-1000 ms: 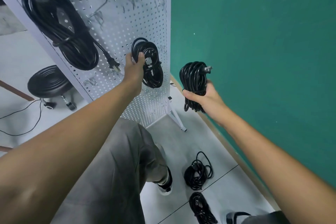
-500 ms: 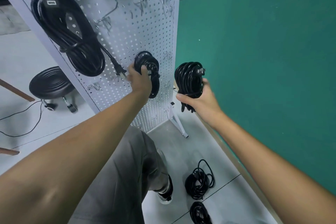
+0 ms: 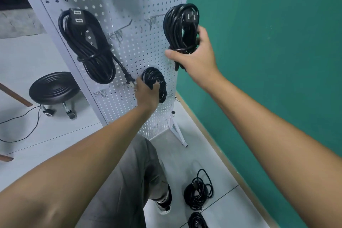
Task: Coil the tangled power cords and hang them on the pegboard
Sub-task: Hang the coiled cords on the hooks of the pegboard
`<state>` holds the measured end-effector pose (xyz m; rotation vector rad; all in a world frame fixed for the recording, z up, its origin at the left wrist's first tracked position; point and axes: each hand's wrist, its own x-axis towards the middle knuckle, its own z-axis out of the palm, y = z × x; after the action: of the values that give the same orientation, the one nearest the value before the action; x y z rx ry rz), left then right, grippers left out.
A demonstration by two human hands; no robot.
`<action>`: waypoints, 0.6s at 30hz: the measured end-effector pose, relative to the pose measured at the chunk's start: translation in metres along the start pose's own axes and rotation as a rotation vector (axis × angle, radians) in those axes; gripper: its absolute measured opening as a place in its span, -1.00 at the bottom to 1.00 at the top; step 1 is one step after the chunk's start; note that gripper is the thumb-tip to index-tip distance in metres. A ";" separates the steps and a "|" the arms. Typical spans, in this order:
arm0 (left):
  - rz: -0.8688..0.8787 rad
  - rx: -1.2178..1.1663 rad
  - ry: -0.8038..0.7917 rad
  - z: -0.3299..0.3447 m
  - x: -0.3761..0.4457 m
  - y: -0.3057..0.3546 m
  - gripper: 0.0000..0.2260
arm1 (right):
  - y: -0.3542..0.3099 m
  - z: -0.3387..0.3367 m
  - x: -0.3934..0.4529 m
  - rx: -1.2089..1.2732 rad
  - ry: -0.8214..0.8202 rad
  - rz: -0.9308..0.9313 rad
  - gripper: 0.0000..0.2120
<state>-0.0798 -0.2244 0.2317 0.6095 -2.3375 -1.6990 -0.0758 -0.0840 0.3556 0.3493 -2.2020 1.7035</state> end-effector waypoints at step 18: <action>0.371 0.380 -0.076 -0.045 -0.050 0.045 -0.66 | -0.015 0.015 0.055 -0.039 -0.061 -0.003 -0.31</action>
<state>-0.0274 -0.2305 0.2934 0.1452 -2.6428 -1.1490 -0.1215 -0.1022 0.3877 0.3996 -2.2736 1.6668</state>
